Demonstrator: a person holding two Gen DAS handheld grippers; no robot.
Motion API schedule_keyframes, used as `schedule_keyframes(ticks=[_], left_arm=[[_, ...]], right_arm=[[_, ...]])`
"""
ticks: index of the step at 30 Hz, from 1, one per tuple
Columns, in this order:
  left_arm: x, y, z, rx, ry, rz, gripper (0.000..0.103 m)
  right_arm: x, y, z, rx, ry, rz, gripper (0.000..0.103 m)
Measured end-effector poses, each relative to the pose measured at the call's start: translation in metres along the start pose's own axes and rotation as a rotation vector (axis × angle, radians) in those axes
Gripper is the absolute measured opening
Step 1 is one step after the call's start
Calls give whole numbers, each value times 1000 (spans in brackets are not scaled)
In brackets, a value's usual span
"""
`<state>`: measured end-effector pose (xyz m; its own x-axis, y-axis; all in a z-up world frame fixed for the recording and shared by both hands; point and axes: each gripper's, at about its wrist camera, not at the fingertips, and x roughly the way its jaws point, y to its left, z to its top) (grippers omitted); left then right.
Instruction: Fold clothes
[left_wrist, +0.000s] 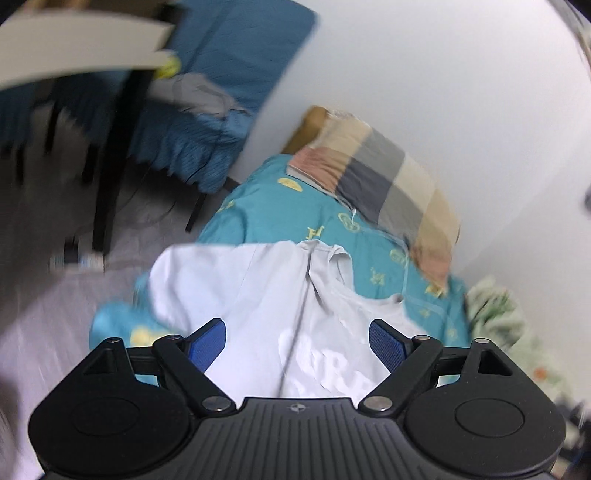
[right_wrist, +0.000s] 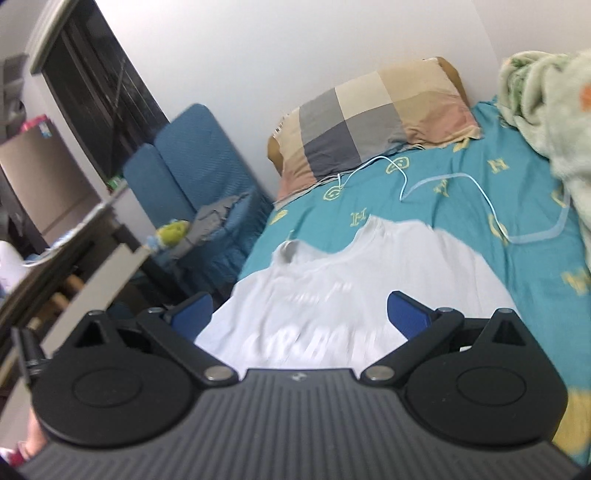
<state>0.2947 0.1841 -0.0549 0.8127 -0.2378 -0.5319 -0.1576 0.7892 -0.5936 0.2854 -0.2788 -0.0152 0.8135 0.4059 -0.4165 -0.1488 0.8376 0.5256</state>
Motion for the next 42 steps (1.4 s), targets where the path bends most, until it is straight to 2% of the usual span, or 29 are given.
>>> schedule_keyframes(ticks=[4, 7, 8, 9, 12, 14, 15, 16, 18, 22, 25, 26, 28, 32, 35, 38, 42], left_arm=[[-28, 45, -13, -203, -2, -17, 85], [-36, 73, -15, -289, -9, -2, 84], [-36, 81, -15, -313, 2, 6, 80], [-33, 87, -15, -335, 4, 8, 77], [-18, 102, -15, -399, 4, 2, 74], [-1, 106, -16, -428, 3, -9, 70], [10, 107, -16, -433, 0, -5, 65], [21, 107, -15, -436, -3, 0, 62], [41, 113, -15, -443, 7, 9, 54], [75, 125, -12, -443, 10, 31, 42], [98, 133, -12, -455, 19, 41, 25], [102, 135, -12, -459, 19, 38, 14], [108, 135, -11, -453, 15, 37, 3], [94, 135, 7, -453, -82, -5, 2], [74, 127, 34, -369, -152, -1, 2], [71, 123, 63, -288, -180, 72, 2], [94, 126, 85, -181, -134, 265, 2]], right_arm=[[-48, 2, -40, 31, 3, -21, 103], [-57, -10, -57, 118, 9, 7, 102], [-57, -14, -61, 146, 12, 19, 100], [-56, -19, -65, 174, 15, 30, 97], [-42, -26, -70, 200, 37, 18, 71], [-31, -30, -74, 210, 53, 5, 64], [-25, -32, -75, 215, 61, -2, 56], [-20, -34, -77, 220, 69, -8, 48], [-8, -36, -82, 217, 92, -13, 43], [12, -37, -89, 212, 134, -4, 43], [25, -38, -93, 208, 156, 2, 43], [29, -39, -94, 204, 163, -2, 43], [36, -42, -96, 209, 177, -11, 43], [45, -49, -100, 242, 198, -18, 43], [45, -48, -101, 243, 196, -20, 43], [45, -45, -98, 206, 184, -34, 43], [45, -48, -96, 178, 176, -71, 43]])
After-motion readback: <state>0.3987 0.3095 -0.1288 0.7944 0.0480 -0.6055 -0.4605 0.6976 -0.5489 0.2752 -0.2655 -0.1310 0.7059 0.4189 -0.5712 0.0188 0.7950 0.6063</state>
